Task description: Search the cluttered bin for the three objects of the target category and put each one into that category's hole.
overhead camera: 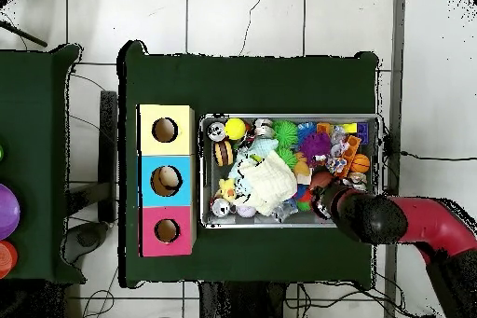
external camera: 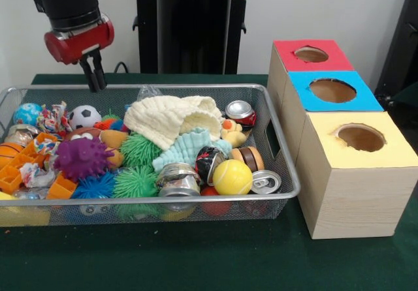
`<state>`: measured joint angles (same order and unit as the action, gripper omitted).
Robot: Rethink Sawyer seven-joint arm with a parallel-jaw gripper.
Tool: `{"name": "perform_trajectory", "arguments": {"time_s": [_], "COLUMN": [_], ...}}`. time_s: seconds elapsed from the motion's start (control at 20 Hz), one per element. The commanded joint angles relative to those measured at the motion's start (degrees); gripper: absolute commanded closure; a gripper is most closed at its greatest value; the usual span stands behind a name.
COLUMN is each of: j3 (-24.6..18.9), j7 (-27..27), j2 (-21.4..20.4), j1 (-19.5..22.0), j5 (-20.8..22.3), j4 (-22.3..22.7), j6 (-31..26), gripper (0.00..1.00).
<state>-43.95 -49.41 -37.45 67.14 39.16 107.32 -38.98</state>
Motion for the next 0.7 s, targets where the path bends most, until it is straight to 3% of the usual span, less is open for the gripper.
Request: {"name": "perform_trajectory", "arguments": {"time_s": [0.05, 0.7], "j3": [2.31, 0.58], "j7": [1.59, 6.16], "j2": [3.89, 5.94], "j1": [-2.01, -0.52], "j5": [3.81, 3.75], "j4": [-6.43, -9.74], "j6": [0.73, -1.62], "gripper": [1.00, 1.00]}}
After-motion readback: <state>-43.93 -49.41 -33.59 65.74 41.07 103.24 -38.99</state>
